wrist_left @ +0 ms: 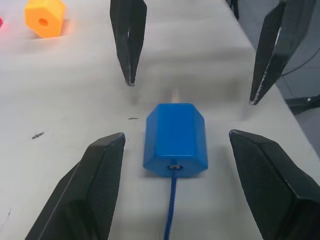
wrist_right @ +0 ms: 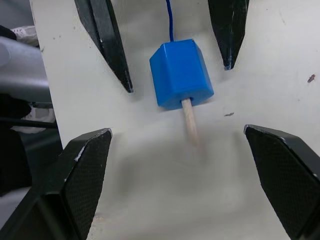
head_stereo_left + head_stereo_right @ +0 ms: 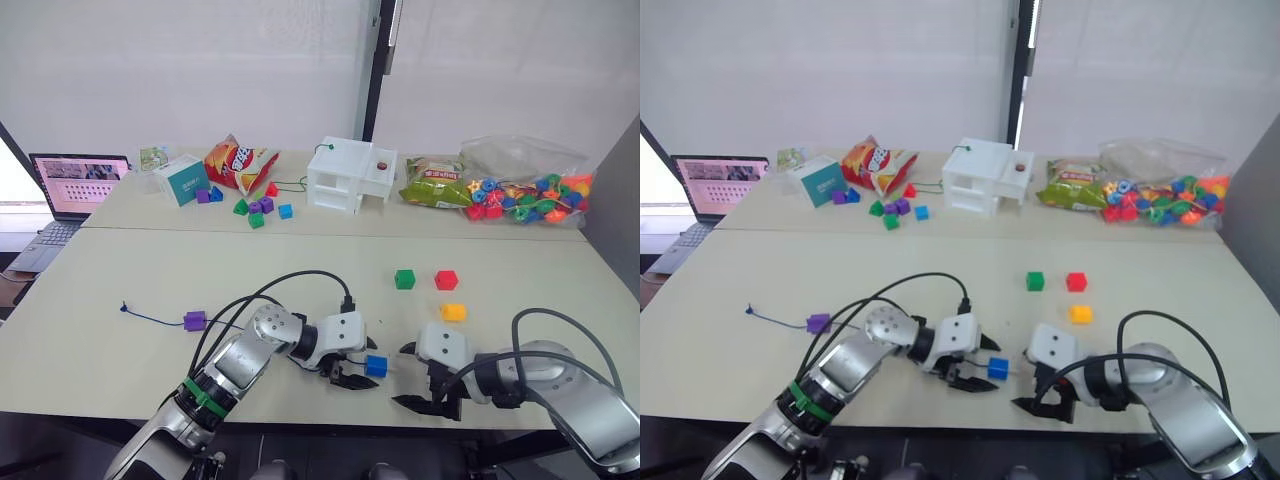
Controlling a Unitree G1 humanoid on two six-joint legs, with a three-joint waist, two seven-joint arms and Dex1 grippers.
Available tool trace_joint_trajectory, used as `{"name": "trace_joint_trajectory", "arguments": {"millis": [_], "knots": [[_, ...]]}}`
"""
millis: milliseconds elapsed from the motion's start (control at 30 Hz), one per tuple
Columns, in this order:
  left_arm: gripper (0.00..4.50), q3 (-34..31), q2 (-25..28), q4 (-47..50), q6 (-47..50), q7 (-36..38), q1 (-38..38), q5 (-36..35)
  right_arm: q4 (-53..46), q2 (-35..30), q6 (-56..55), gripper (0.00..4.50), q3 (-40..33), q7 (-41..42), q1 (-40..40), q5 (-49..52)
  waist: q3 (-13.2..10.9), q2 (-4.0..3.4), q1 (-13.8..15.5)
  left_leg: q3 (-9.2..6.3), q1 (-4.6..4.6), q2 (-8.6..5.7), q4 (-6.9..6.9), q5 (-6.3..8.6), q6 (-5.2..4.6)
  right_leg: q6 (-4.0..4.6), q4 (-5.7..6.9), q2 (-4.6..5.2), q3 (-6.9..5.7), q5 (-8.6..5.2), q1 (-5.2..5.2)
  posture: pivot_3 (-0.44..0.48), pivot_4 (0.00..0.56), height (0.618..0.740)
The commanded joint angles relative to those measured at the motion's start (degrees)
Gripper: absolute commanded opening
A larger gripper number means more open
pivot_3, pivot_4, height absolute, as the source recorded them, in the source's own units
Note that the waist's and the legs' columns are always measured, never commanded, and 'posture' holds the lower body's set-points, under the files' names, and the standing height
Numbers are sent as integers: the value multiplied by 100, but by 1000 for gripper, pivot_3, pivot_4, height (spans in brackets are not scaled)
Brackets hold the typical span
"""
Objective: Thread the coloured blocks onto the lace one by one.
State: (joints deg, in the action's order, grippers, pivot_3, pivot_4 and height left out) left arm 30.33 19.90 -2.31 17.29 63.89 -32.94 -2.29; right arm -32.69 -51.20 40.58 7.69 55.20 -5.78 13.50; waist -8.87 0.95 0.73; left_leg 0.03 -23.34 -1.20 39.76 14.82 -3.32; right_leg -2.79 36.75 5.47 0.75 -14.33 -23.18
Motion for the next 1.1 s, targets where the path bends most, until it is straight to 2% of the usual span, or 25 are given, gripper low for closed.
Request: {"name": "trace_joint_trajectory", "arguments": {"millis": [33, 267, 500, 600, 967, 1100], "knots": [[3520, 77, -73, -52, -69, -58, -103, 118, 66, 0, -199, 4479, 25, -74, -82, -67, 0, 0, 3, 0, -1, 0, 0, 0, 0, 0, 0, 0, 0, 0, 0, 0, 150, 740], [1352, 97, -140, -60, -158, 74, -91, 81, 167, 27, -253, 4500, 165, -116, -164, -123, 0, 0, 9, -1, -1, 0, 1, 0, 0, 0, 0, 2, 0, 0, -1, 0, 150, 740], [1277, 135, -98, -76, -159, 170, -111, 150, 297, 63, -242, 4500, 367, -161, -348, -202, 0, 0, 4, 0, -1, 0, 0, 0, 0, 0, 0, 1, 0, 0, -2, 0, 150, 740], [1277, 145, -77, -85, -163, 204, -133, 184, 337, 13, -278, 3657, 431, -145, -394, -262, 0, 0, 6, -1, -1, 0, 1, 0, 0, 0, 0, 2, 0, 0, -1, 0, 150, 740], [1277, 173, -62, -102, -173, 263, -175, 274, 301, -65, -271, 17, 507, -91, -452, -294, 0, 0, 3, -1, 0, 0, 1, 0, 0, 0, 1, 1, 0, 0, -1, 0, 150, 740], [1277, 188, -17, -101, -164, 304, -206, 299, 321, -107, -285, 0, 570, -41, -476, -360, 0, 0, 4, 0, 0, 1, 1, 0, 0, 0, 1, 1, 0, 0, 0, 0, 150, 740]]}}
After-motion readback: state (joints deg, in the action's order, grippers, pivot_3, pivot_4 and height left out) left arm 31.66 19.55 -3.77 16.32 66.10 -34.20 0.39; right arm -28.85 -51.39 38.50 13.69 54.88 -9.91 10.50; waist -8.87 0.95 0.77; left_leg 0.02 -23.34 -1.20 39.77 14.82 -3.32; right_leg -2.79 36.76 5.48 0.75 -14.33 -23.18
